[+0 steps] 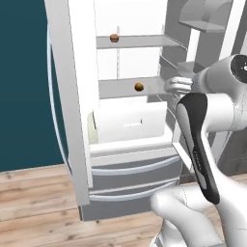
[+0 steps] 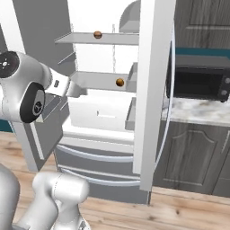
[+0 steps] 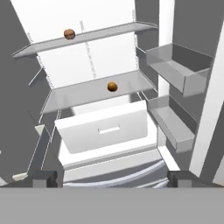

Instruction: Retrieve the tangerine and mango from the fridge and place them into the bowl on the dining table.

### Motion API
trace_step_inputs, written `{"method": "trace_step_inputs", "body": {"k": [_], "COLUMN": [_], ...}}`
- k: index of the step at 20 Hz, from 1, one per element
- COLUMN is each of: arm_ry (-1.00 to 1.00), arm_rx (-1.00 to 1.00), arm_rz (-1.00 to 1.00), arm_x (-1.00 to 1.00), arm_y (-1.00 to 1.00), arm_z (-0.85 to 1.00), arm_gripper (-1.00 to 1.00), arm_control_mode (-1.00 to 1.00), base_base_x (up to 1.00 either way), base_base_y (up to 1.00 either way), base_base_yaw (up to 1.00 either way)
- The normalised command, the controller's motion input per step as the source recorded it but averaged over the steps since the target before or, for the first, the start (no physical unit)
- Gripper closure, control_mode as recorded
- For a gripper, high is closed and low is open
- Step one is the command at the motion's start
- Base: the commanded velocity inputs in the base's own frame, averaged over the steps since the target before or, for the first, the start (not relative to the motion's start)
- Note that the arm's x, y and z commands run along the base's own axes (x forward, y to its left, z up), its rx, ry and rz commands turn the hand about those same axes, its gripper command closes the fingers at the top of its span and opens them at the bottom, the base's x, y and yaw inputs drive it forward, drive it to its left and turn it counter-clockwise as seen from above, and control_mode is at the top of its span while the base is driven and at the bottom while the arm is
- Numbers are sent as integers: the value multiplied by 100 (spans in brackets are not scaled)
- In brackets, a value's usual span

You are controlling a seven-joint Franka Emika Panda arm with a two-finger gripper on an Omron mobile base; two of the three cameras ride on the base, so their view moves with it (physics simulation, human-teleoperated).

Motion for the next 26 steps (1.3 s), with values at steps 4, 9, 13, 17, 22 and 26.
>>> {"method": "trace_step_inputs", "body": {"k": [4,9,13,17,22,26], "arm_ry": [0,0,0,0,6,3], "arm_rx": [0,0,0,0,0,0], "arm_rz": [0,0,0,0,2,10], "arm_x": [0,0,0,0,25,39], "arm_y": [0,0,0,0,0,0], "arm_z": [0,0,0,0,0,13], "arm_gripper": [-100,-100,-100,-100,-100,-100], "arm_control_mode": [100,100,100,100,-100,-100], "base_base_x": [89,100,100,100,55,0], "base_base_y": [0,0,-4,-9,0,0], "base_base_yaw": [7,14,16,14,6,0]}}
